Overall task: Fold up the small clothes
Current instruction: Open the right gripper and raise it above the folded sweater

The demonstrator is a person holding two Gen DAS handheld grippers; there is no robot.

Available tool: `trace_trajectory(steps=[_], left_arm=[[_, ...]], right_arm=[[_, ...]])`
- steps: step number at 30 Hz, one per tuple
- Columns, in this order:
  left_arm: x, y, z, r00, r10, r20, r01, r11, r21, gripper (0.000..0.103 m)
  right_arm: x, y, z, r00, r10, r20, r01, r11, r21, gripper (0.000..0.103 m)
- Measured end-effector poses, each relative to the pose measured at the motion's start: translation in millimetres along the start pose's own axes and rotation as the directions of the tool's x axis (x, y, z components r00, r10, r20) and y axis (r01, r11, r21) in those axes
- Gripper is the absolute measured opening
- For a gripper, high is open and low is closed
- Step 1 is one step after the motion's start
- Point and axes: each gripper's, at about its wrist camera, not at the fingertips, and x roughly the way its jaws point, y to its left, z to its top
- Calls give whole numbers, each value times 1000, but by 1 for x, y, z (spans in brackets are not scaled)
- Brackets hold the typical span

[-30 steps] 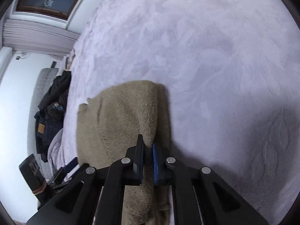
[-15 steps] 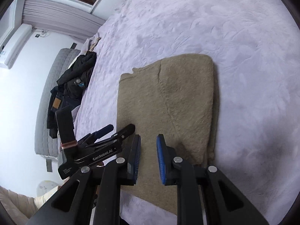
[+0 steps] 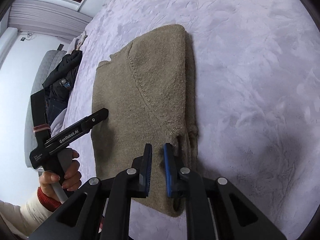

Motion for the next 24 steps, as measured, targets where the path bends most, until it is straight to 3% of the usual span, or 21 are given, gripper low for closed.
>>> trace_trajectory(steps=[8, 11, 14, 18, 24], left_arm=[[-4, -3, -1, 999, 42, 4, -42, 999, 18, 103], [-8, -4, -3, 999, 51, 18, -51, 998, 28, 103], [-10, -2, -4, 999, 45, 14, -45, 999, 31, 103], [-11, -2, -4, 999, 34, -5, -34, 999, 32, 102], [-7, 6, -5, 995, -69, -72, 68, 998, -13, 102]], right_arm=[[-2, -6, -7, 1000, -6, -6, 6, 999, 35, 13], [2, -7, -4, 999, -32, -9, 33, 998, 53, 19], [-1, -16, -6, 1000, 5, 4, -5, 995, 103, 20], [-5, -21, -6, 1000, -20, 13, 18, 992, 121, 43], [-9, -27, -3, 1000, -21, 23, 17, 990, 143, 49]])
